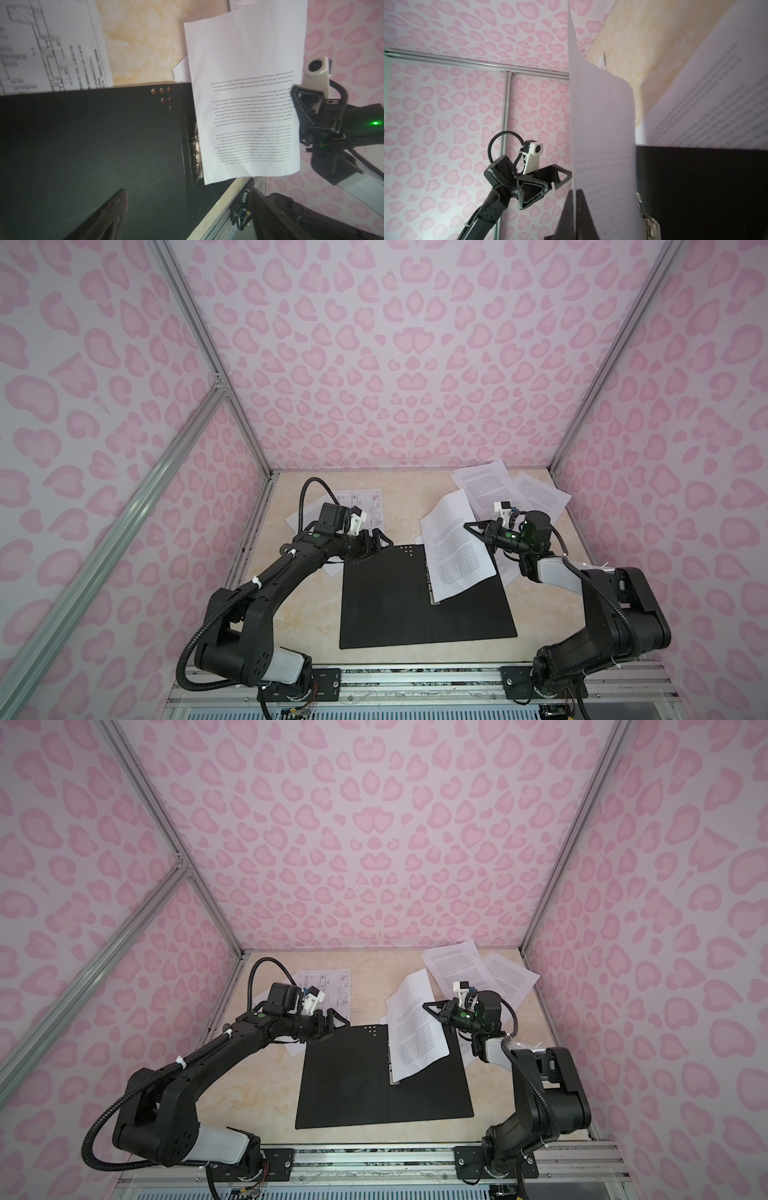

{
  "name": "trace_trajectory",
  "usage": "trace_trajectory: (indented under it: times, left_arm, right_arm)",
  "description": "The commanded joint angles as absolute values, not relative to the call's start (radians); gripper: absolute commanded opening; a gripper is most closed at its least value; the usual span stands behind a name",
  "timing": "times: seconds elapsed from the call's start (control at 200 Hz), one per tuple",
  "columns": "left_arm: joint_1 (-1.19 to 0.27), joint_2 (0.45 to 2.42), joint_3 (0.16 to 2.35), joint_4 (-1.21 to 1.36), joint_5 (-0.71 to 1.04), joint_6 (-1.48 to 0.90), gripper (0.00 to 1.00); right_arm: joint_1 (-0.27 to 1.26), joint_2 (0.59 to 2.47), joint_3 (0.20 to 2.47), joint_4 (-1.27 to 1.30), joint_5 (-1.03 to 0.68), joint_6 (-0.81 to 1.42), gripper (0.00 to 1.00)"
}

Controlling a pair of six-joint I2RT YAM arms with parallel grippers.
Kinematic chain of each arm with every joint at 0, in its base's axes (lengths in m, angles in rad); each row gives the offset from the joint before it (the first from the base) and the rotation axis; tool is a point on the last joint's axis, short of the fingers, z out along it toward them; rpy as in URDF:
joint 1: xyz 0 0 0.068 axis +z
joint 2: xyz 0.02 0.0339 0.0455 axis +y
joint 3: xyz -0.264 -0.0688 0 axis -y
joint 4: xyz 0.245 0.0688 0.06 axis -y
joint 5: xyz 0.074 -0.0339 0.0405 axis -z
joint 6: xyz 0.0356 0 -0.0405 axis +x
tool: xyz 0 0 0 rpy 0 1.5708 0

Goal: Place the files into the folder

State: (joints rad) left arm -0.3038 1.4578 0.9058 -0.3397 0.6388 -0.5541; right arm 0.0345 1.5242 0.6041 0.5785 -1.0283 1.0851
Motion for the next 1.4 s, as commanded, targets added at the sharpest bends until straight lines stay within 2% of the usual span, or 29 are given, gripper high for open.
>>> trace_trajectory:
  times: [0.0,0.095,0.22,0.295,0.515,0.84,1.105,1.395]
  left_arm:
    - [-0.306,1.501,0.863,-0.376,0.581,-0.541,0.92]
    - [-0.307,1.556,0.842,-0.386,0.56,-0.553,0.91]
    - [-0.316,1.609,0.837,-0.381,0.586,-0.575,0.92]
    - [-0.322,1.618,0.832,-0.379,0.574,-0.585,0.92]
    - [-0.321,1.643,0.832,-0.377,0.581,-0.588,0.92]
    - [-0.322,1.659,0.836,-0.379,0.592,-0.584,0.92]
    - [-0.323,1.678,0.843,-0.382,0.586,-0.584,0.92]
    - [-0.322,1.684,0.846,-0.387,0.58,-0.584,0.92]
  right_arm:
    - [-0.008,1.467,0.585,0.036,-0.978,0.692,0.0]
    - [-0.045,1.421,0.599,-0.182,-0.87,0.517,0.0]
    - [-0.045,1.398,0.62,-0.292,-0.732,0.449,0.0]
    - [-0.045,1.385,0.625,-0.322,-0.648,0.432,0.0]
    - [-0.047,1.377,0.619,-0.316,-0.538,0.408,0.0]
    - [-0.031,1.418,0.597,-0.228,-0.559,0.432,0.0]
    - [-0.036,1.44,0.574,-0.179,-0.67,0.464,0.0]
    - [-0.036,1.419,0.581,-0.234,-0.629,0.432,0.0]
